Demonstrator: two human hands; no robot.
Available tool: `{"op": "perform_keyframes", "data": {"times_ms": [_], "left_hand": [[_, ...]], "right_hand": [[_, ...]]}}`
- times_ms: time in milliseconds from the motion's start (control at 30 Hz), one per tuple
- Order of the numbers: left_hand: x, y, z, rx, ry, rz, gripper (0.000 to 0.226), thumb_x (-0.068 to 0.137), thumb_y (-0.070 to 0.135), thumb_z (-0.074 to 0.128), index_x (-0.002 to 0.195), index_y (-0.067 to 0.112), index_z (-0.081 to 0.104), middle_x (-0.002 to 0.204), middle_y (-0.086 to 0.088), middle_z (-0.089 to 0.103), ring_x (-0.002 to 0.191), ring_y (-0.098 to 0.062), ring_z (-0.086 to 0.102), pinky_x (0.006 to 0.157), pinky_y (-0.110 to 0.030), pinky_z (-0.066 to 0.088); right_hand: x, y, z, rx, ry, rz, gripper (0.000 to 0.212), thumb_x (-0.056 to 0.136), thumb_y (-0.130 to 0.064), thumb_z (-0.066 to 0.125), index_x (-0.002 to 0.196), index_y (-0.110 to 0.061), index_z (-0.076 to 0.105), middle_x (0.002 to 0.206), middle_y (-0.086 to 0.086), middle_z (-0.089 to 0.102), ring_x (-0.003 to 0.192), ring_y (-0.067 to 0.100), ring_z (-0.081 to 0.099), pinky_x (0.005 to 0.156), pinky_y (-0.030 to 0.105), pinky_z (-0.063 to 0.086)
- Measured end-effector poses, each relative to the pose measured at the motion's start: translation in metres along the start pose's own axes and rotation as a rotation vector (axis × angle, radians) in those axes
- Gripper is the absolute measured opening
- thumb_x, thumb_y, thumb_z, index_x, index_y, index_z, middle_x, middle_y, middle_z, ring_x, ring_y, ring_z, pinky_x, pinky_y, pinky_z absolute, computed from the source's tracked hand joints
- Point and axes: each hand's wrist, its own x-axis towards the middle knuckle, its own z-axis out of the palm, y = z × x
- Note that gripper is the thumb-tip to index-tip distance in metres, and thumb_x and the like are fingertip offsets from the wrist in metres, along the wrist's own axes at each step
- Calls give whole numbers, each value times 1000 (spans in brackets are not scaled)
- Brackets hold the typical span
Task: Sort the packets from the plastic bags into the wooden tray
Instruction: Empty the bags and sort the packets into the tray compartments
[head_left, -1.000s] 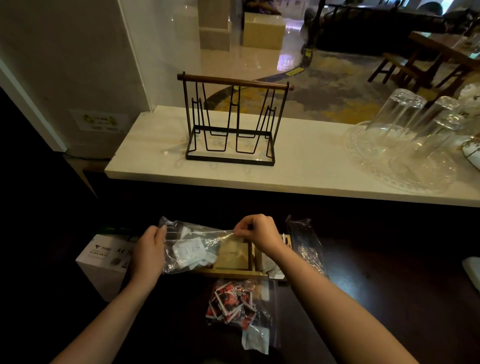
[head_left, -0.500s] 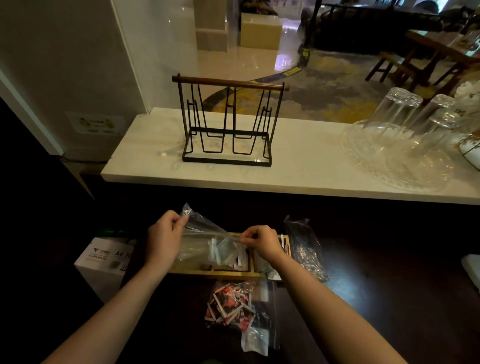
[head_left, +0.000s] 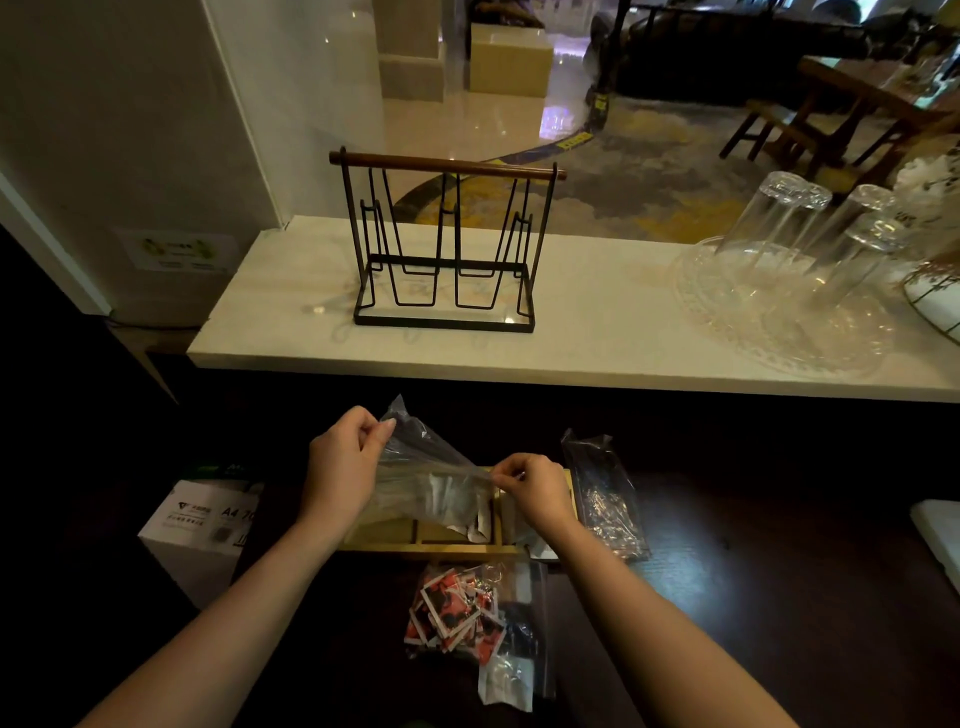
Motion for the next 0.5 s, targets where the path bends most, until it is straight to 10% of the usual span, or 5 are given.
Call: {"op": "perform_keyframes", "data": {"times_ms": [500], "left_hand": [[-7, 16, 2, 46, -11, 84, 28, 90, 22, 59, 65, 15, 47, 53, 4, 44, 48, -10, 43, 44, -18, 28]], "right_hand": [[-6, 2, -13, -71, 48, 34, 7, 83, -29, 68, 85, -23, 73, 86, -6, 73, 82, 10, 66, 73, 33, 53]]}}
